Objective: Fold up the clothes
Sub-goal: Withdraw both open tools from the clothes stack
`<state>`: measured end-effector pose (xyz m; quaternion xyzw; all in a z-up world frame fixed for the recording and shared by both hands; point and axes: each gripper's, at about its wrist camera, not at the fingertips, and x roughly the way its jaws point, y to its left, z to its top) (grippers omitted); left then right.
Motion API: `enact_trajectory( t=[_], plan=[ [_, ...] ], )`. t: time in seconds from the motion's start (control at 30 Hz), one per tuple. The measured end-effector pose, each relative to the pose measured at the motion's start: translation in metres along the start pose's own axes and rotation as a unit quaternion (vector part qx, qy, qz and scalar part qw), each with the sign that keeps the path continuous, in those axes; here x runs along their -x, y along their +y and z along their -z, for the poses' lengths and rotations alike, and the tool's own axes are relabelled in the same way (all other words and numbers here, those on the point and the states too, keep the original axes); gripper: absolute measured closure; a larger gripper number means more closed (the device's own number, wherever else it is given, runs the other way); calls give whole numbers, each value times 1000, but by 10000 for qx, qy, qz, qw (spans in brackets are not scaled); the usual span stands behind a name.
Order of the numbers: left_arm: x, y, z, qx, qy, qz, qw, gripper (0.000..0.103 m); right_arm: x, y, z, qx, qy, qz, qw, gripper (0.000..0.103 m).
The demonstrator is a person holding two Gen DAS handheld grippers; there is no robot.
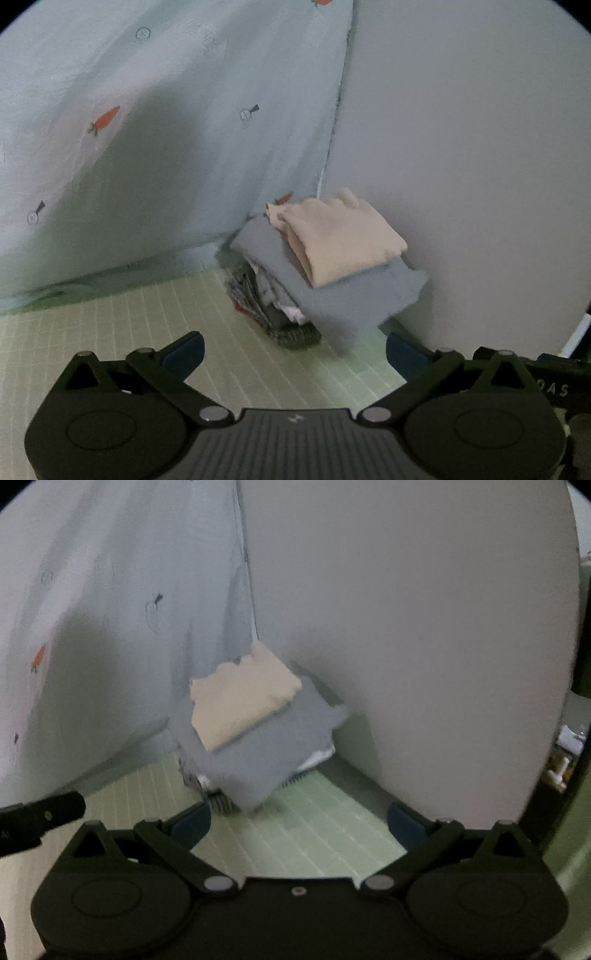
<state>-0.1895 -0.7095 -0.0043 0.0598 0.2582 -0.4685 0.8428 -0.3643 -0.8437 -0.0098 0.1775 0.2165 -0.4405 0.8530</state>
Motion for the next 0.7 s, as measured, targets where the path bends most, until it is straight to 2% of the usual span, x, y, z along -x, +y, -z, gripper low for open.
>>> enact_trajectory(
  t=[0.27,0.7],
  plan=[
    [21,-1,15,-84,40,66,9999,0,17,-4,17,107,113,22,9999,0],
    [33,-13,21,-410,-24,94,9991,0,21,-2,17,263,46,-94,9996,0]
  ],
)
